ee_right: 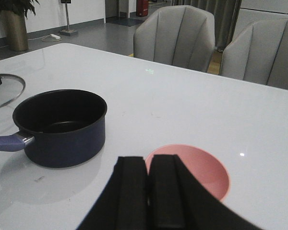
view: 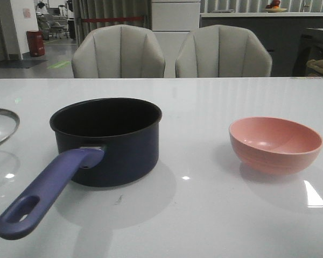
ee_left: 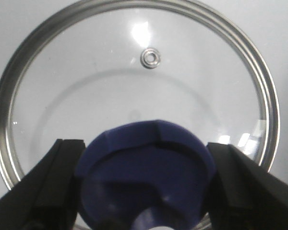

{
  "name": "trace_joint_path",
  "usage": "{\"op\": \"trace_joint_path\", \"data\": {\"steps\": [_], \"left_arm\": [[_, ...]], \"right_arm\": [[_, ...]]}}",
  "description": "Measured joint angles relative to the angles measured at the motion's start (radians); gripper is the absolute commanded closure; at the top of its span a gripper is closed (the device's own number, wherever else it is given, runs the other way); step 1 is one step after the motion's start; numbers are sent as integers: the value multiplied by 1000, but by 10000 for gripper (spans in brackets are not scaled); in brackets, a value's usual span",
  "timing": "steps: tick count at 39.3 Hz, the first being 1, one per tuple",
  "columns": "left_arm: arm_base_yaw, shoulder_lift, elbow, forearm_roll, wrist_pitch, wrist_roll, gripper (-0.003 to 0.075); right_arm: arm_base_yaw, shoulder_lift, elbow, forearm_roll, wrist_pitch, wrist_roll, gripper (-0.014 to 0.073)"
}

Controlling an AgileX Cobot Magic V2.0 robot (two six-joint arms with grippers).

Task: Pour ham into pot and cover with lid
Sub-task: 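Lift the glass lid and lower it onto the saucepan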

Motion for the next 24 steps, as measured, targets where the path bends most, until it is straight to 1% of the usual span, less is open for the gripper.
{"op": "trace_joint_path", "data": {"steps": [8, 15, 18, 24], "left_arm": [[-61, -40, -128, 3, 97, 22, 539], [-140, -41, -215, 3, 174, 42, 572], [-179, -41, -232, 3, 184, 44, 588], [-266, -41, -241, 10, 198, 44, 589]], "right_arm": [[0, 0, 0, 0, 0, 0, 447], [0, 0, 0, 0, 0, 0, 447], [0, 0, 0, 0, 0, 0, 447], [0, 0, 0, 0, 0, 0, 447]]}}
